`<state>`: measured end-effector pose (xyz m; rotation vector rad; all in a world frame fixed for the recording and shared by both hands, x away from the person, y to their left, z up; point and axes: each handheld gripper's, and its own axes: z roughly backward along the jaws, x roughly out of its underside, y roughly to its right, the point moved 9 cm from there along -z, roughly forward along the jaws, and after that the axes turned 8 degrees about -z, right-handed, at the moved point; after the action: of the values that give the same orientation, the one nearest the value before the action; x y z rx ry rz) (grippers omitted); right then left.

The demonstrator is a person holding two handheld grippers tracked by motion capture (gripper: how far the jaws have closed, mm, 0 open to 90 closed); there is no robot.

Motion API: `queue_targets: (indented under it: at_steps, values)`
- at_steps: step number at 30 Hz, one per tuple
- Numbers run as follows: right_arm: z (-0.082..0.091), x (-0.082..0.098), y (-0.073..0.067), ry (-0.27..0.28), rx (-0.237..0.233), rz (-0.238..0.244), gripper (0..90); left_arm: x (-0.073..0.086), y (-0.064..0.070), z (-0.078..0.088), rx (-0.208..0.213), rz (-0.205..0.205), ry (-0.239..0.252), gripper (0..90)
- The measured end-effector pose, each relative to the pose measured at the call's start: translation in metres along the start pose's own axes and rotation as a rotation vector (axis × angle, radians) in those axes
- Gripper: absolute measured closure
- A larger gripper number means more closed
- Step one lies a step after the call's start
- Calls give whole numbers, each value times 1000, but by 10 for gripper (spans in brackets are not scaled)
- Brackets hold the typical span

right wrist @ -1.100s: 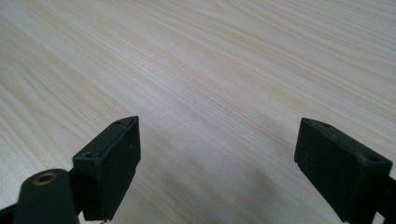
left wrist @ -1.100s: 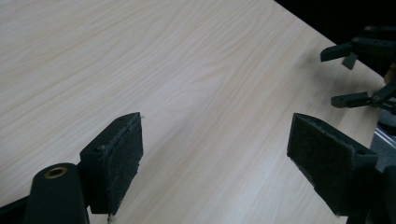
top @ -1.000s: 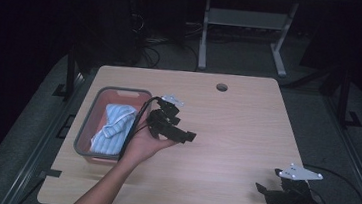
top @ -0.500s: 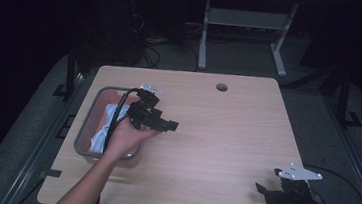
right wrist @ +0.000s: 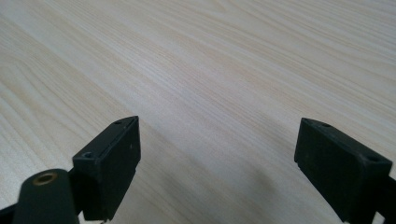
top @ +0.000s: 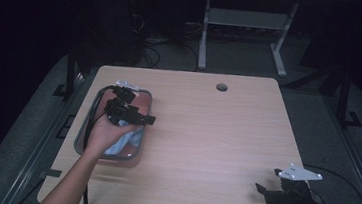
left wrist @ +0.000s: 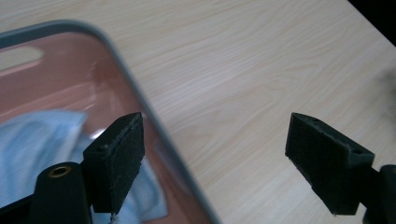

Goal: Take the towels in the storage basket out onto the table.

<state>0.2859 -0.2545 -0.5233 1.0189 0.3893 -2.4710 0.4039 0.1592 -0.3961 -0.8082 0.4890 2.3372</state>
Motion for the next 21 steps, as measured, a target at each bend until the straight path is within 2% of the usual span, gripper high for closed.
queue_targets:
  at_steps: [10, 15, 21]
  values:
    - [0, -1, -6, -1, -5, 14, 139, 18, -22, 4, -53, 42, -17, 198]
    - [1, -1, -6, -1, 1, 15, 138, 28, -40, 4, -77, 82, -36, 198]
    - [1, 0, -5, 0, 2, 18, 139, 45, -61, 3, -130, 134, -68, 198]
